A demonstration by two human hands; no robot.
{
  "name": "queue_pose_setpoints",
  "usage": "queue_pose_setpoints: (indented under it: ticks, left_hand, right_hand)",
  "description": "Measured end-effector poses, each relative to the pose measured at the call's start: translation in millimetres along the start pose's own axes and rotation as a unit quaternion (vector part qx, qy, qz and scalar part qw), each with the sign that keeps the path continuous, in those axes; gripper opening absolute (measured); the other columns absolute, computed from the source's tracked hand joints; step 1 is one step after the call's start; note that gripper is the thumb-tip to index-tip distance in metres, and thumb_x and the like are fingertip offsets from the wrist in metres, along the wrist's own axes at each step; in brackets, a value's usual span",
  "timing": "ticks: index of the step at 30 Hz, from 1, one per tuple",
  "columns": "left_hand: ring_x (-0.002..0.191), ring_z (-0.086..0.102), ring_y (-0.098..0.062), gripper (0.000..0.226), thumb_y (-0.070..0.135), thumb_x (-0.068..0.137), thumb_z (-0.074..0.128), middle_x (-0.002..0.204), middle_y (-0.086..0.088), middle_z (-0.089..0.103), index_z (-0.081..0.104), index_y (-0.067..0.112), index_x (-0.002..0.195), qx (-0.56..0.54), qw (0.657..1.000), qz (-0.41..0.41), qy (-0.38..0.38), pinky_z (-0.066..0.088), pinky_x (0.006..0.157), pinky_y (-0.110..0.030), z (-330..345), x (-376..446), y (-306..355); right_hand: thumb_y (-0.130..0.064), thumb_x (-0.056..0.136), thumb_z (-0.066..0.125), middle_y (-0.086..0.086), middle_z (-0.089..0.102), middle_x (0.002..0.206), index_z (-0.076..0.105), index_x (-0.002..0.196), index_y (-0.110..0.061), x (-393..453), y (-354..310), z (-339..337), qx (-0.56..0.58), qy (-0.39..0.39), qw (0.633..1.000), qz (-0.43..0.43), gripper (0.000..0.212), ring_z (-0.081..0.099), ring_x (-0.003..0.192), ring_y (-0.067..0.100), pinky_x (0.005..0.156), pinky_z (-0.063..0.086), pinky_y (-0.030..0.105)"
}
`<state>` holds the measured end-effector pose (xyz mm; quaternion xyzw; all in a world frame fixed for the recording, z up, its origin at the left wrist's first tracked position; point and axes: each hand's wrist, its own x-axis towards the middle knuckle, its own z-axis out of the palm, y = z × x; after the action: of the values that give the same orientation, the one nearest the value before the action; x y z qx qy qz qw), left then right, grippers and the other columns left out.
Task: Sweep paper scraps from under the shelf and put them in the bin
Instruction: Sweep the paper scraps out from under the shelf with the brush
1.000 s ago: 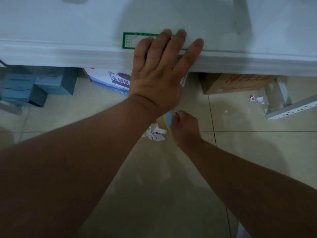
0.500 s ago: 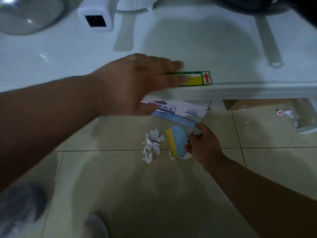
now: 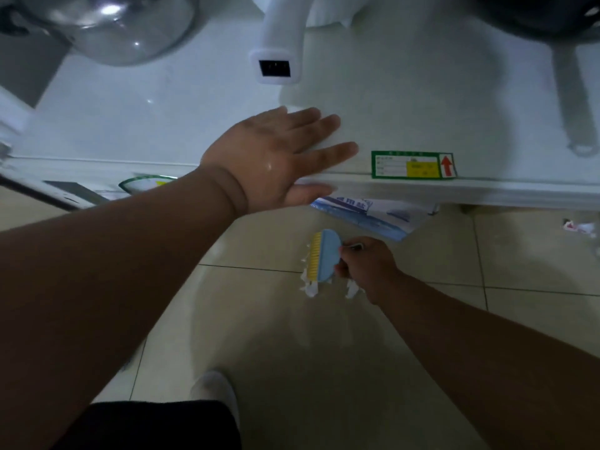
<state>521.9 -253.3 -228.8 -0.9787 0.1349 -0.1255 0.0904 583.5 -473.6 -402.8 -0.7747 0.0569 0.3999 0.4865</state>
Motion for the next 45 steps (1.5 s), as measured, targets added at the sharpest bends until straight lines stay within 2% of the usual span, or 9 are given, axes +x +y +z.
queue_pose_setpoints:
  ticks: [5, 10, 15, 19, 21, 26, 32, 42, 45]
  left_hand:
    - [0.142, 0.053, -0.036, 0.059, 0.062, 0.108, 0.045, 0.158, -0.012, 0.052, 0.05, 0.029, 0.156, 0.004, 0.999, -0.015, 0.031, 0.052, 0.104, -0.06, 4.8, -3.5, 0.2]
    - [0.14, 0.056, -0.036, 0.057, 0.061, 0.107, 0.049, 0.156, -0.012, 0.054, 0.052, 0.029, 0.154, 0.0, 0.999, -0.029, 0.038, 0.056, 0.101, -0.058, 4.1, -4.9, 2.1]
    - [0.135, 0.06, -0.039, 0.056, 0.058, 0.106, 0.053, 0.152, -0.015, 0.057, 0.056, 0.026, 0.151, 0.002, 0.998, -0.026, 0.049, 0.058, 0.095, -0.057, 3.7, -2.5, 4.1]
    - [0.133, 0.062, -0.038, 0.056, 0.058, 0.105, 0.054, 0.151, -0.015, 0.058, 0.058, 0.026, 0.151, 0.008, 0.998, -0.019, 0.063, 0.058, 0.098, -0.055, 5.2, -1.9, 2.6]
    - [0.134, 0.061, -0.037, 0.056, 0.058, 0.105, 0.054, 0.152, -0.014, 0.058, 0.057, 0.026, 0.151, 0.013, 0.998, -0.023, 0.056, 0.057, 0.1, -0.054, 6.9, -2.1, 2.3]
    - [0.151, 0.041, -0.036, 0.062, 0.059, 0.106, 0.046, 0.166, -0.013, 0.039, 0.04, 0.029, 0.161, -0.019, 0.995, -0.085, -0.052, 0.036, 0.121, -0.057, -6.1, -1.4, 19.7]
    - [0.161, 0.016, -0.028, 0.07, 0.069, 0.102, 0.015, 0.175, -0.004, 0.018, 0.02, 0.039, 0.165, -0.032, 0.962, -0.251, -0.106, 0.014, 0.13, -0.054, -14.1, 7.4, 66.1]
    - [0.155, 0.034, -0.034, 0.062, 0.067, 0.109, 0.022, 0.169, -0.006, 0.036, 0.035, 0.036, 0.162, 0.019, 0.972, -0.234, -0.011, 0.026, 0.125, -0.053, 8.2, 1.3, 63.2]
    - [0.154, 0.037, -0.034, 0.062, 0.067, 0.109, 0.022, 0.167, -0.006, 0.038, 0.038, 0.035, 0.161, 0.033, 0.973, -0.229, 0.006, 0.028, 0.124, -0.053, 12.4, 1.1, 62.6]
  right_hand:
    - [-0.015, 0.09, 0.069, 0.022, 0.07, 0.078, 0.068, 0.078, -0.008, 25.4, -0.4, 34.8, 0.019, -0.012, 0.999, 0.041, 0.013, 0.069, 0.059, 0.032, 0.056, 0.06, 0.039]
    - [-0.026, 0.094, 0.057, 0.015, 0.074, 0.092, 0.068, 0.096, -0.005, 44.0, 22.1, 38.6, -0.059, -0.037, 0.993, 0.09, 0.023, 0.074, 0.078, 0.027, 0.073, 0.064, 0.037]
    - [-0.036, 0.091, 0.054, 0.016, 0.076, 0.095, 0.068, 0.082, -0.015, 44.5, 37.4, -3.3, -0.168, -0.007, 0.981, 0.097, 0.026, 0.074, 0.089, 0.033, 0.081, 0.062, 0.045]
    - [-0.047, 0.097, 0.052, 0.02, 0.076, 0.09, 0.074, 0.09, 0.005, 35.5, 36.6, -44.8, -0.22, 0.059, 0.965, 0.129, 0.056, 0.074, 0.087, 0.035, 0.086, 0.06, 0.046]
    - [-0.038, 0.098, 0.058, 0.021, 0.074, 0.078, 0.071, 0.077, 0.008, 31.1, 34.2, -59.3, -0.171, 0.066, 0.971, 0.151, 0.052, 0.073, 0.077, 0.038, 0.077, 0.061, 0.048]
    - [-0.012, 0.097, 0.064, 0.019, 0.062, 0.067, 0.061, 0.073, 0.004, 3.3, 25.3, -80.6, -0.007, 0.034, 0.987, 0.156, 0.029, 0.056, 0.049, 0.025, 0.04, 0.048, 0.025]
    - [-0.015, 0.1, 0.059, 0.02, 0.062, 0.063, 0.061, 0.07, 0.002, -14.4, 18.1, -72.8, 0.012, 0.018, 0.992, 0.125, 0.035, 0.057, 0.05, 0.028, 0.055, 0.05, 0.035]
    - [-0.019, 0.101, 0.055, 0.019, 0.062, 0.068, 0.065, 0.105, 0.005, -7.7, 47.5, -0.6, -0.035, -0.061, 0.99, 0.123, 0.026, 0.058, 0.044, 0.022, 0.046, 0.052, 0.027]
    - [-0.029, 0.1, 0.053, 0.021, 0.068, 0.078, 0.066, 0.11, 0.002, -4.9, 56.6, 16.7, -0.099, -0.091, 0.986, 0.101, 0.035, 0.064, 0.057, 0.027, 0.059, 0.058, 0.036]
